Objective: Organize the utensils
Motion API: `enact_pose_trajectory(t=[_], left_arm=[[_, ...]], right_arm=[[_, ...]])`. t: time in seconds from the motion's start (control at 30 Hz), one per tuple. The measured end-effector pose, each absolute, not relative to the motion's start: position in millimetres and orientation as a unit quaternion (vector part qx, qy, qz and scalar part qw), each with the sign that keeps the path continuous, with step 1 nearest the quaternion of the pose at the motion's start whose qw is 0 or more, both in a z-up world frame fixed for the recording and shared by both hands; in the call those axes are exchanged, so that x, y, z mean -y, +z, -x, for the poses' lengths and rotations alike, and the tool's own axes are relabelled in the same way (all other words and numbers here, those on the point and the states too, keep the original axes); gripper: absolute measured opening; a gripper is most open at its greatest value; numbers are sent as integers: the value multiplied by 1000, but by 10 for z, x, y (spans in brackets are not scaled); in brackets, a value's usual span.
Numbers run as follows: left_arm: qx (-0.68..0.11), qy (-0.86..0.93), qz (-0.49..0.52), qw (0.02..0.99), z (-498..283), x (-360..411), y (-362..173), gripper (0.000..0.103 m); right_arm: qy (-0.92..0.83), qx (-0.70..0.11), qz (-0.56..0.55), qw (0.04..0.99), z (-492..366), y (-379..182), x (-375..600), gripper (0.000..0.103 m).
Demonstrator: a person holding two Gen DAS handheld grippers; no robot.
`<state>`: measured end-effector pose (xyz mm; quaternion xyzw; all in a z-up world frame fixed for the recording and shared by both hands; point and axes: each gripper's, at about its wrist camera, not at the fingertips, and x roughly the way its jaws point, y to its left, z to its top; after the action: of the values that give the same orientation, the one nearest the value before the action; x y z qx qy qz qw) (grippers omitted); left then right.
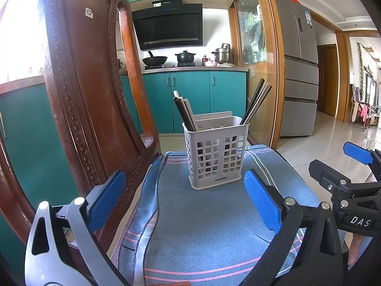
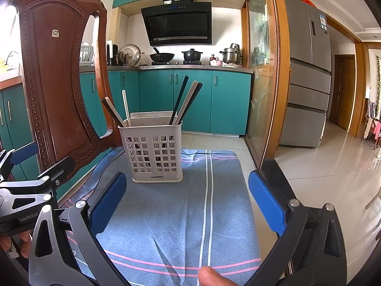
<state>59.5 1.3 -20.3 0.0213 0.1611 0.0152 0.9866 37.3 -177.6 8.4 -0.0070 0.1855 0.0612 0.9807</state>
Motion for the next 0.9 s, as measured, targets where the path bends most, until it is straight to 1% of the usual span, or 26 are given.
enact_pose_trajectory(t=[0.6,0.9], left_arm=[[-156,16,-11,988,-560,-17,-178,100],[-171,14,-12,985,-579,12,-205,100]], right_arm=[[61,-187,9,980,-375,77,1777,100],[62,-197,8,978,-425,15,1793,100]])
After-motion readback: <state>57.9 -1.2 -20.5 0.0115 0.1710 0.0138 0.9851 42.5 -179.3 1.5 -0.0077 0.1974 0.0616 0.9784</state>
